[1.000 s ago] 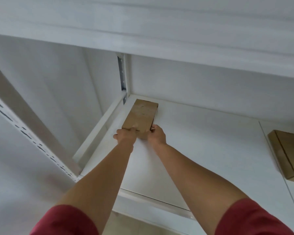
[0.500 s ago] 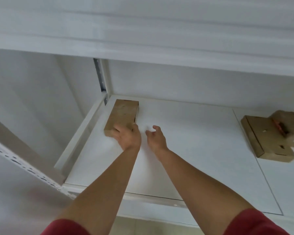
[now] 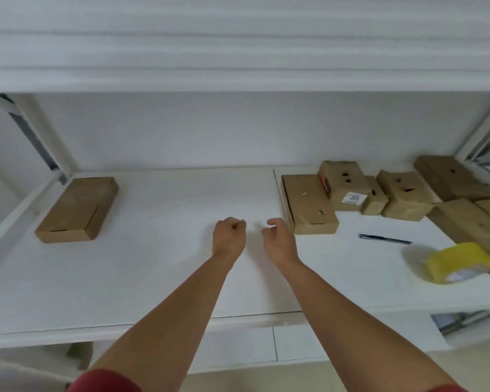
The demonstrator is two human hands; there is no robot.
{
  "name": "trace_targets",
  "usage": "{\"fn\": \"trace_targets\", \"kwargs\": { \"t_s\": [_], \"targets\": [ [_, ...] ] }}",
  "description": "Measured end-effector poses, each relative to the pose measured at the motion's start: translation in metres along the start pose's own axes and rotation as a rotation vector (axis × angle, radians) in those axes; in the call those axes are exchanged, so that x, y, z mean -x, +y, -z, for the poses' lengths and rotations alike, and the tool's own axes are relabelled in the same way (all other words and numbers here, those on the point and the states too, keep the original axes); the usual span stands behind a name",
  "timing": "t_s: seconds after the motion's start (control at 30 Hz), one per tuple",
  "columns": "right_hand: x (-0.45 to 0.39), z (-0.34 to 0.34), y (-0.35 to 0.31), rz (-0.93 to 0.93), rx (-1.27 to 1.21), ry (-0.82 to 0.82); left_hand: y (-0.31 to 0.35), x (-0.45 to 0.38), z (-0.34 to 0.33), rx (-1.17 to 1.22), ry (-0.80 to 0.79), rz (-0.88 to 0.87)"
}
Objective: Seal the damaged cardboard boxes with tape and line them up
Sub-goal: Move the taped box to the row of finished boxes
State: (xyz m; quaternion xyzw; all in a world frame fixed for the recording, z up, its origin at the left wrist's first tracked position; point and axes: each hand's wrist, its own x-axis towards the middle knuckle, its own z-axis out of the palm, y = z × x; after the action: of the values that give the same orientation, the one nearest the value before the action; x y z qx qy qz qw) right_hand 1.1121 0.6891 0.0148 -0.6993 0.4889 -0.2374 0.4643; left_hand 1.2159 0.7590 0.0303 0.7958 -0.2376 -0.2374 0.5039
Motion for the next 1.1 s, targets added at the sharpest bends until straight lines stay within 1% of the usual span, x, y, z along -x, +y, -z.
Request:
{"fn": "trace_targets", "kwargs": {
  "t_s": [0.1, 0.17, 0.27, 0.33, 0.47, 0.53, 0.6, 0.67, 0.7, 0.77, 0.83, 0.87, 0.93, 0.97, 1.1],
  "targets": [
    [-0.003, 0.044, 0.020, 0.014, 0.011, 0.031, 0.017, 0.018, -0.040, -0.008, -0.079, 0.031],
    [-0.006, 0.065, 0.028, 0.014, 0.012, 0.066, 0.025, 0.025, -0.058, -0.018, -0.178, 0.054],
    [-0.016, 0.082, 0.037, 0.018, 0.062, 0.135, 0.033, 0.028, -0.076, -0.017, -0.259, 0.157],
    [-0.024, 0.087, 0.039, -0.043, 0.092, 0.201, 0.036, 0.023, -0.084, -0.018, -0.277, 0.185],
    [-0.034, 0.099, 0.038, -0.161, 0.005, 0.300, 0.033, 0.010, -0.100, 0.005, -0.347, 0.188],
    [-0.039, 0.105, 0.037, -0.237, -0.074, 0.278, 0.030, 0.004, -0.109, 0.035, -0.380, 0.202],
    [-0.043, 0.113, 0.037, -0.304, -0.139, 0.192, 0.031, 0.000, -0.116, 0.071, -0.395, 0.240],
    [-0.047, 0.118, 0.040, -0.332, -0.152, 0.134, 0.031, -0.004, -0.122, 0.084, -0.393, 0.230],
    [-0.046, 0.119, 0.040, -0.328, -0.129, 0.144, 0.033, -0.004, -0.122, 0.089, -0.375, 0.215],
    [-0.041, 0.114, 0.040, -0.267, 0.039, 0.239, 0.035, -0.001, -0.117, 0.126, -0.343, 0.204],
    [-0.031, 0.095, 0.031, -0.094, 0.196, 0.317, 0.035, 0.000, -0.100, 0.111, -0.238, 0.214],
    [-0.029, 0.080, 0.023, 0.014, 0.227, 0.305, 0.033, -0.002, -0.087, 0.108, -0.156, 0.212],
    [-0.026, 0.041, 0.003, 0.171, 0.256, 0.179, 0.019, -0.010, -0.052, 0.092, 0.035, 0.185],
    [-0.024, 0.018, -0.009, 0.212, 0.257, 0.100, 0.010, -0.013, -0.031, 0.083, 0.126, 0.178],
    [-0.007, -0.077, -0.053, 0.208, 0.247, -0.180, -0.039, -0.024, 0.061, 0.044, 0.433, 0.199]
  ]
}}
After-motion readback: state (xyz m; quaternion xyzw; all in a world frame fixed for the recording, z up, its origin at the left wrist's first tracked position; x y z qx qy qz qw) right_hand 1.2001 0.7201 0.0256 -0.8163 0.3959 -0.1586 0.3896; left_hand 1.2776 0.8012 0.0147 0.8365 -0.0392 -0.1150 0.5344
